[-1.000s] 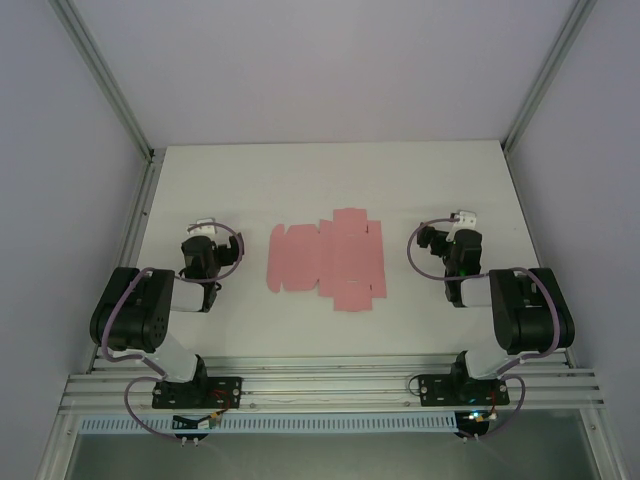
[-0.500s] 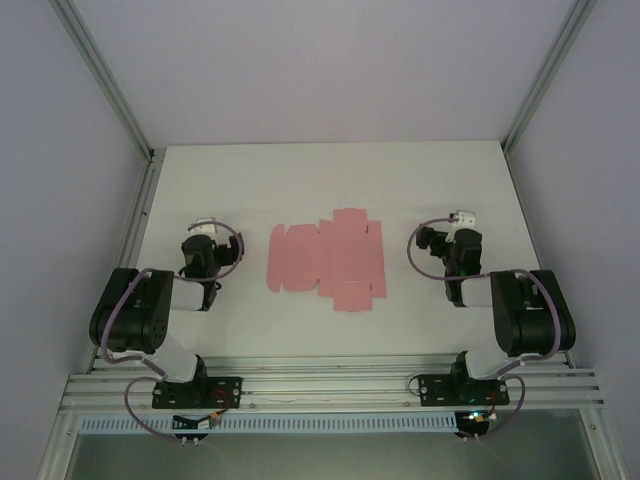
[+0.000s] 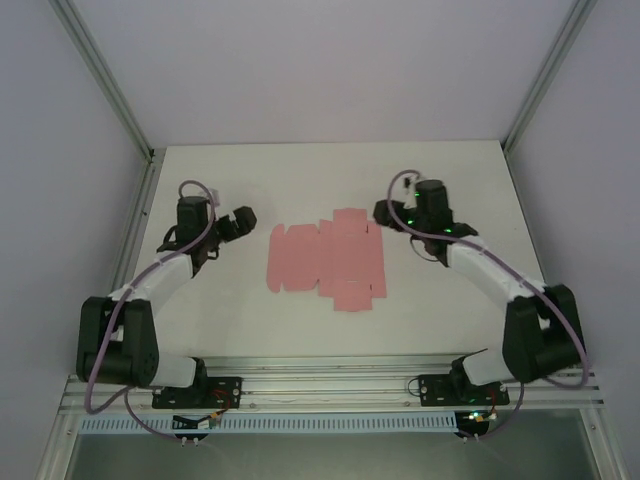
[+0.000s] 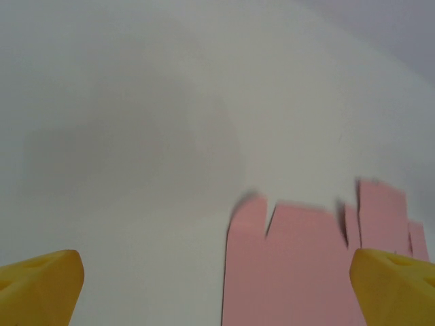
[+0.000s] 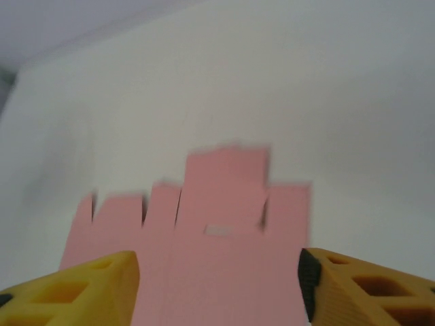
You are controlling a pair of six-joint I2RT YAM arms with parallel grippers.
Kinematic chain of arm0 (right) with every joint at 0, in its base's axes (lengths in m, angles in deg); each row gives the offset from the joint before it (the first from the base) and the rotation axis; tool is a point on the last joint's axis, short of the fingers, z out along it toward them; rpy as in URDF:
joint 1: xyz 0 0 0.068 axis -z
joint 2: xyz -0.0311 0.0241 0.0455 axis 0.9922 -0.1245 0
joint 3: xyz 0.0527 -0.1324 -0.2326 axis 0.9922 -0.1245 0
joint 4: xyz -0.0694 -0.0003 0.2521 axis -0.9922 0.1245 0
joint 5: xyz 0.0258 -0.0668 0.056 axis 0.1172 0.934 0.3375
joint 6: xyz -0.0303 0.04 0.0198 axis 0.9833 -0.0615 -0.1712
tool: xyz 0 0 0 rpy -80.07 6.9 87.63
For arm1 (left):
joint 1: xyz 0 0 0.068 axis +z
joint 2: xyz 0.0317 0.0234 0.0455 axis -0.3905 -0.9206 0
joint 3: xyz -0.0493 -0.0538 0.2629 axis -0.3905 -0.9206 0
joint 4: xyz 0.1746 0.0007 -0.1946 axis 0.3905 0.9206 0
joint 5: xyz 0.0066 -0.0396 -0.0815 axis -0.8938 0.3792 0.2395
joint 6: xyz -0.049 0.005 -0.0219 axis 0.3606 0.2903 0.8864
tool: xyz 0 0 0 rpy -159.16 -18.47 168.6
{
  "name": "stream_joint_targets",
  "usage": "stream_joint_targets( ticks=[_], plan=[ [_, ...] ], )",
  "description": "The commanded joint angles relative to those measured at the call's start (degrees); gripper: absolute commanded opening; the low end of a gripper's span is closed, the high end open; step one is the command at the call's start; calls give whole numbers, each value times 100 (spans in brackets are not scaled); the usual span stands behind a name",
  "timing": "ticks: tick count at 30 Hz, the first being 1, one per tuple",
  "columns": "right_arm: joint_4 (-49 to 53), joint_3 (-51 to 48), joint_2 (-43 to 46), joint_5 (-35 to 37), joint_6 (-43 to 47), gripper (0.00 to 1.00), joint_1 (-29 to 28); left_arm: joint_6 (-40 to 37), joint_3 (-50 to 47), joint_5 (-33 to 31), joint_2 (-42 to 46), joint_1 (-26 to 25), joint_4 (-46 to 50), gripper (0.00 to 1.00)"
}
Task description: Assemble paper box
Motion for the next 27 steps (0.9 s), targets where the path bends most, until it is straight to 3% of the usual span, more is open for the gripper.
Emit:
stream_joint_targets(
  ticks=[1,6,14,21,27],
  plan=[
    [1333,460,-732,-306,-346,59,-365,387,324,929,-349,-124,1302,100],
    [1417,751,-1616,-448,-478,52,-431,581,308,1730,-673,-229,976,100],
    [1744,865,-2372,-69,-551,46,-435,669,545,2326,-1327,-460,849,100],
    [1757,741,-2540,204,-829,46,-418,728,476,2199,-1408,-562,853,100],
    [1709,683,-2600,108,-898,45,-413,829,485,2457,-1737,-758,672,98]
  ],
)
